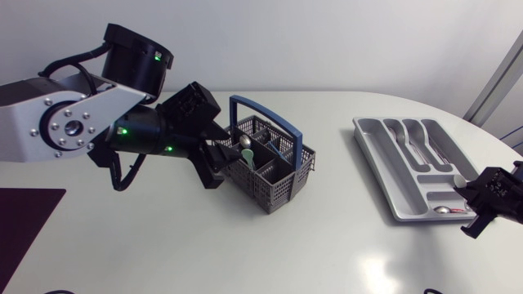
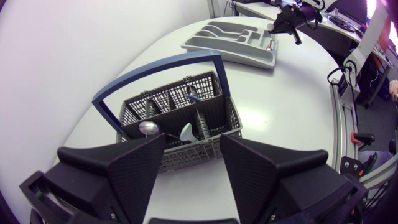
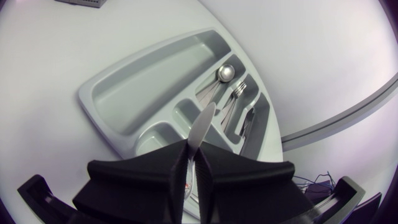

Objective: Unload the cutlery basket into the drawer organizer.

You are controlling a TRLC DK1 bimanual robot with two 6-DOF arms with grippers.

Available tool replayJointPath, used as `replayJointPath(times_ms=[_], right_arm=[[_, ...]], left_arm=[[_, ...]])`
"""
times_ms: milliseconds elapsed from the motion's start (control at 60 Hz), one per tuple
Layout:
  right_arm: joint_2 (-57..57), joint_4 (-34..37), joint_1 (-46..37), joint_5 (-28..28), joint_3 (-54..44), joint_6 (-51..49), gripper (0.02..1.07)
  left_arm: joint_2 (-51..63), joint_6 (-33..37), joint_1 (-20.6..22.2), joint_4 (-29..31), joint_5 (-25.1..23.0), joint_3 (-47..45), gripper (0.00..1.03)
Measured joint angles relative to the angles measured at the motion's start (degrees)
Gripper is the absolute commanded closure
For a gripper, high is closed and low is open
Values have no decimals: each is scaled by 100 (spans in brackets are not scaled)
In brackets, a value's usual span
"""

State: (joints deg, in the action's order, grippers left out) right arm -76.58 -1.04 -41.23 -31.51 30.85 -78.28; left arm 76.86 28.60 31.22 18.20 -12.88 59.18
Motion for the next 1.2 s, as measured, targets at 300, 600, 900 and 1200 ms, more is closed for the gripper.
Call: replayJointPath(times_ms=[300,600,900,1200], right_arm=[[-997,-629,-306,-15,227,-420,95],[-1233,-671,-356,7,284,-638,44],[-660,-81,-424,24,282,-636,26],[778,1064,-111,4,151,-111,22]], left_arm=[[-168,66,131,155,166,-31,40],[-188,164,236,258,302,-33,40],[-199,367,267,341,466,-33,39],[-175,623,332,297,498,-33,37]])
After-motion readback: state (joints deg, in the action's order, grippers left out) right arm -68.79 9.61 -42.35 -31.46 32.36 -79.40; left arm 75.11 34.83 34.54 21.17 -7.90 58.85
